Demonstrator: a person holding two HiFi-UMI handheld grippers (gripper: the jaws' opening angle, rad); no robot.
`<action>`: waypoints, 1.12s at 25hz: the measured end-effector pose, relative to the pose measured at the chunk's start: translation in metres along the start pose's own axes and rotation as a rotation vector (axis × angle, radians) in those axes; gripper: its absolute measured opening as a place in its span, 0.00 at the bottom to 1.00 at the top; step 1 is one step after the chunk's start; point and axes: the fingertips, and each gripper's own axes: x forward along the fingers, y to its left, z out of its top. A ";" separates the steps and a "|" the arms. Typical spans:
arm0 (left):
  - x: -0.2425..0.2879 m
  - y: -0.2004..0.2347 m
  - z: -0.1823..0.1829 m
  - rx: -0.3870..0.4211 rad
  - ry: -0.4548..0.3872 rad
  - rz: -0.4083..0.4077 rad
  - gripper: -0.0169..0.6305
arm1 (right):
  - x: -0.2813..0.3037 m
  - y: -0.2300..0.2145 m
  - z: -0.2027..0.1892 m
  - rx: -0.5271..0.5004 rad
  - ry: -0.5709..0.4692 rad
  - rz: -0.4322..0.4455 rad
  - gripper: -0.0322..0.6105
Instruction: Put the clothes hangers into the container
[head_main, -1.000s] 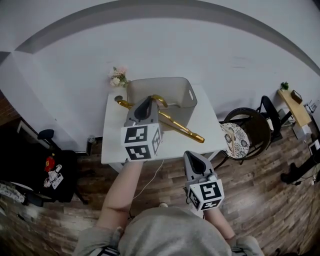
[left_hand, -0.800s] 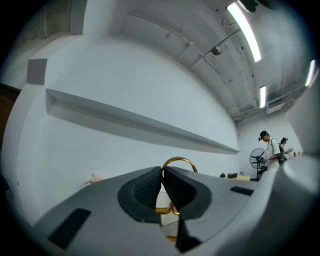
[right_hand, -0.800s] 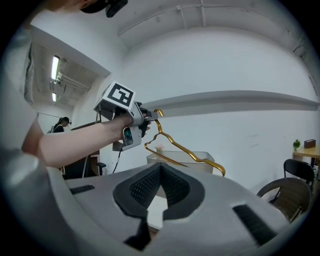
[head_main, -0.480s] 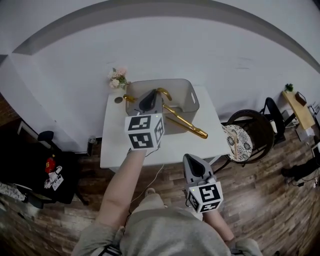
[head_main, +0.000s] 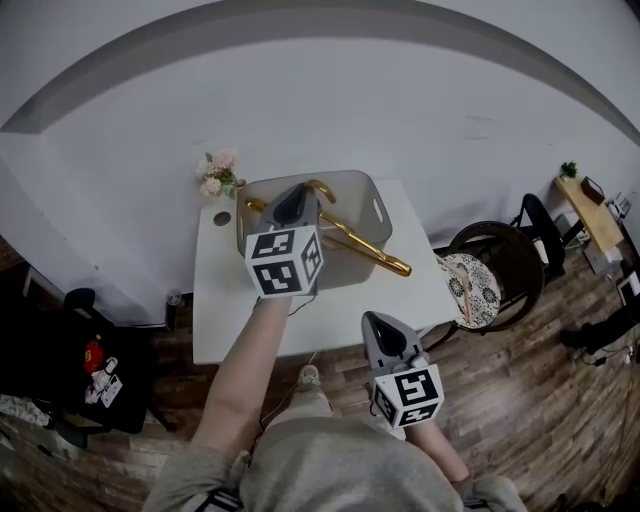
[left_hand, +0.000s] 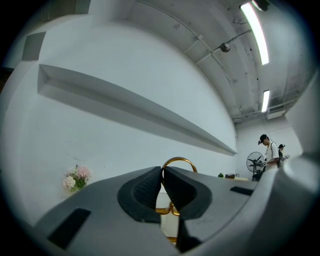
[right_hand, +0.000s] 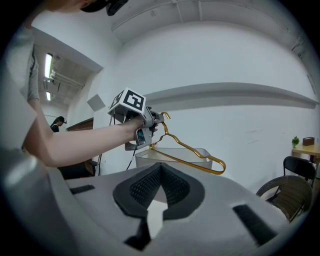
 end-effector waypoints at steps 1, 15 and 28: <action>0.005 0.004 -0.002 -0.008 0.004 0.000 0.06 | 0.005 0.001 -0.001 0.002 0.010 0.007 0.05; 0.028 0.044 -0.031 -0.008 0.071 0.032 0.06 | 0.046 -0.005 -0.002 -0.017 0.015 0.028 0.05; 0.014 0.070 -0.065 0.091 0.202 0.114 0.08 | 0.063 -0.004 -0.007 -0.004 0.039 0.062 0.05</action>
